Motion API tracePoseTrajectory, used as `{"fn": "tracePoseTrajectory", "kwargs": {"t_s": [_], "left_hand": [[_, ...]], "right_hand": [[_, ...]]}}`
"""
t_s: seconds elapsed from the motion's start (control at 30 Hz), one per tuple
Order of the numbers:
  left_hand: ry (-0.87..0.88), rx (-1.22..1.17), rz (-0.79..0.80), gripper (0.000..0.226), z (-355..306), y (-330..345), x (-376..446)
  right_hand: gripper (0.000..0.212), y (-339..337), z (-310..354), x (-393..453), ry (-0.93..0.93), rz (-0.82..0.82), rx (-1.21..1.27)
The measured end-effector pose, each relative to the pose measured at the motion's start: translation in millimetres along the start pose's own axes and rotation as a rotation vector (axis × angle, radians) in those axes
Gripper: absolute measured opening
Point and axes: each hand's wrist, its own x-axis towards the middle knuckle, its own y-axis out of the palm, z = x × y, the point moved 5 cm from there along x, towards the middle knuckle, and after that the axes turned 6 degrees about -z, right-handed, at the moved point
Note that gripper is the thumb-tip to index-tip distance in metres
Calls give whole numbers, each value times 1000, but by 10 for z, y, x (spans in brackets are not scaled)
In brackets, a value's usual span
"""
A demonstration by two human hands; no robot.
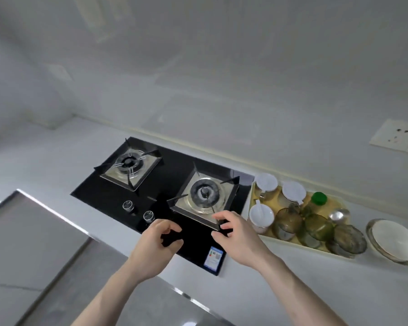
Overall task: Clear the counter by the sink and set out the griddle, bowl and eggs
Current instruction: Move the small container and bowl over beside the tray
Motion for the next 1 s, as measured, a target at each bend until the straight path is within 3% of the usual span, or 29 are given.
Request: {"fn": "tracePoseTrajectory", "kwargs": {"t_s": [0.17,0.53,1.0], "left_hand": [[-41,-34,-131,19,381,-599,-280],[-204,-47,-450,24,1776,-2268,-1467],[-352,-83,-674,23,2966,-3436,-2451]], "right_hand": [[35,524,600,68,-71,99,-20],[38,2373,2116,-53,-316,316,-77],[40,4025,3230,-158,-511,516,-132]]}}
